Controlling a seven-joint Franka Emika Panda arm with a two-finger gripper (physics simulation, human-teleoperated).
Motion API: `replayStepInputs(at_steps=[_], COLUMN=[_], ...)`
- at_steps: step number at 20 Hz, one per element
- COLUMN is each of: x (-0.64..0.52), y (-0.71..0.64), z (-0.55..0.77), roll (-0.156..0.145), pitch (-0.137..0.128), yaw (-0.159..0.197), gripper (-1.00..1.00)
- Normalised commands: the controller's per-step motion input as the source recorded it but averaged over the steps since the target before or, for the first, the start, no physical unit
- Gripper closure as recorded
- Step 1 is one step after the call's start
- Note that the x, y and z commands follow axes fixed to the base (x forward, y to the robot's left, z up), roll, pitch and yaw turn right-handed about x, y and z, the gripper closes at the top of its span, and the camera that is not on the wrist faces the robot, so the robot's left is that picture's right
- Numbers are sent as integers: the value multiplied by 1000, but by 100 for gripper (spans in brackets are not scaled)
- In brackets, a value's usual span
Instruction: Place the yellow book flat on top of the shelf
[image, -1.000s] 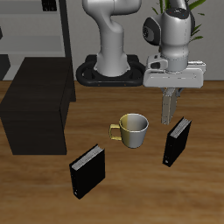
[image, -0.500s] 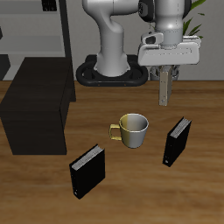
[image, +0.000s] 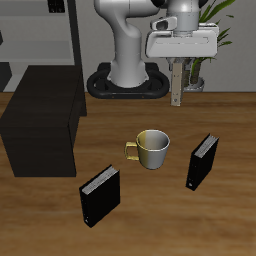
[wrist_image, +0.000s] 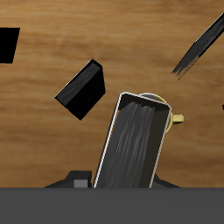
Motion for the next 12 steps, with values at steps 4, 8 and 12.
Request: replayStepInputs(at_steps=[4,8,12], x=[17,81,101], y=[-269,-447,-487], z=[377,375,380], roll=[-59,-98,-103], pitch=[-72,-77,-68], yaw=[64,93,65], gripper=[100,100,100])
